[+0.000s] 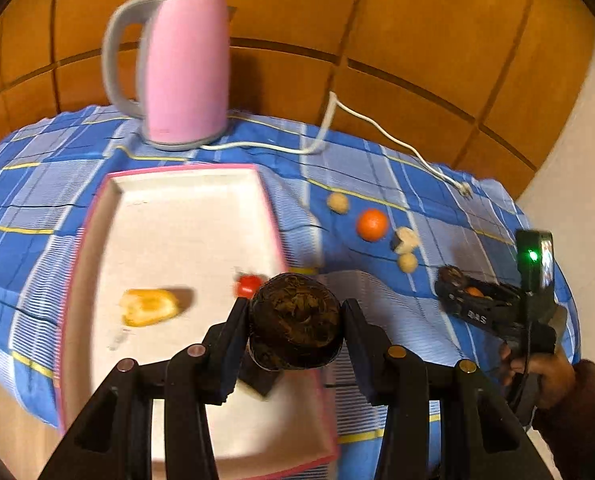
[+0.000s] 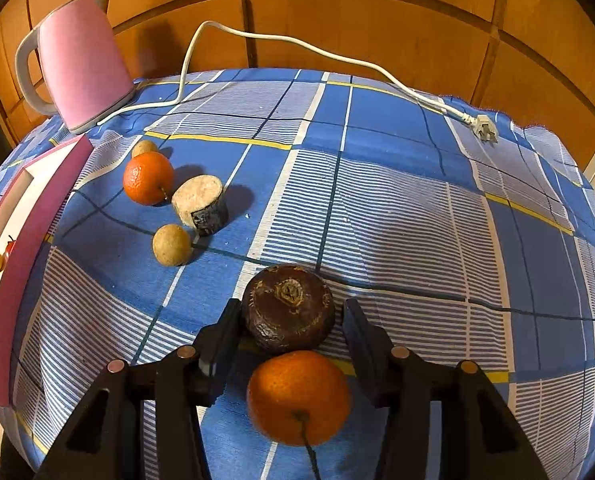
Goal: Organize fruits
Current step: 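Carry the dark brown fruit into the tray and open the left gripper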
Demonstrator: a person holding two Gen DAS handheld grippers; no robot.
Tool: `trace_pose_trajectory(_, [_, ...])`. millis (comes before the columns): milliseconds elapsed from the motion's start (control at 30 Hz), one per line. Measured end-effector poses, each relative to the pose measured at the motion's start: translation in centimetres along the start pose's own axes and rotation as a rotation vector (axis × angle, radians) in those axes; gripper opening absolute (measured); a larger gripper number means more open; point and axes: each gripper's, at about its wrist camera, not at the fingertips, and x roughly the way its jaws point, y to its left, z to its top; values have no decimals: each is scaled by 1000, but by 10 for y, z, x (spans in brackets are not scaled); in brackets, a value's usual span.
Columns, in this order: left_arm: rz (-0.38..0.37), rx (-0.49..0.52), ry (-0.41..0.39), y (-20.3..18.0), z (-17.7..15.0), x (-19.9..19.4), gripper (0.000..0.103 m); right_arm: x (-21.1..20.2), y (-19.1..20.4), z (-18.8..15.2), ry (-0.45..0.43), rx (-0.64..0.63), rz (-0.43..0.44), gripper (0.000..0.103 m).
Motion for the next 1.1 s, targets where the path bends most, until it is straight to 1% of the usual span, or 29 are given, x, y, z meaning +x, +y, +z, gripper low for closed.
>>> trace_pose_trajectory(167, [62, -86, -34, 48, 21, -9, 47, 0, 1, -1, -5, -6, -3, 51])
trace_pose_trajectory(267, [76, -148, -23, 78, 36, -5, 47, 0, 0, -1, -8, -7, -2, 51])
trace_pose_trajectory(367, [106, -174, -4, 98, 50, 9, 47, -1, 0, -2, -11, -5, 1, 51])
trace_pose_trajectory(433, [116, -204, 18, 107, 57, 22, 47, -1, 0, -2, -12, -5, 2, 51])
trace_pose_trajectory(500, [115, -203, 29, 112, 64, 35, 47, -1, 0, -2, -12, -4, 2, 51])
trace_pose_trajectory(533, [134, -209, 35, 114, 68, 43, 47, -1, 0, -2, -13, -3, 3, 51])
trace_pose_trajectory(600, [128, -233, 55, 122, 73, 56, 47, -1, 0, -2, -13, -3, 2, 51])
trace_pose_trajectory(667, [158, -244, 70, 126, 76, 67, 51, -1, 0, -2, -12, -2, 2, 51])
trace_pose_trajectory(700, [164, -240, 67, 125, 77, 69, 55, -1, 0, -2, -12, -4, 2, 51])
trace_pose_trajectory(733, [168, -236, 61, 125, 77, 68, 58, 0, 0, -2, -12, -4, 3, 51])
trace_pose_trajectory(767, [176, -239, 54, 125, 76, 67, 63, 0, -1, -2, -12, -3, 4, 51])
trace_pose_trajectory(800, [193, -251, 36, 126, 73, 61, 63, 0, -1, -3, -14, -1, 5, 51])
trace_pose_trajectory(900, [226, -259, -14, 125, 62, 42, 63, -1, -1, -4, -19, 1, 3, 51])
trace_pose_trajectory(1000, [273, -218, -38, 117, 41, 22, 63, -1, -1, -5, -26, 6, 5, 51])
trace_pose_trajectory(1100, [294, -196, -53, 109, 18, 4, 64, -1, -1, -4, -26, 1, 1, 51])
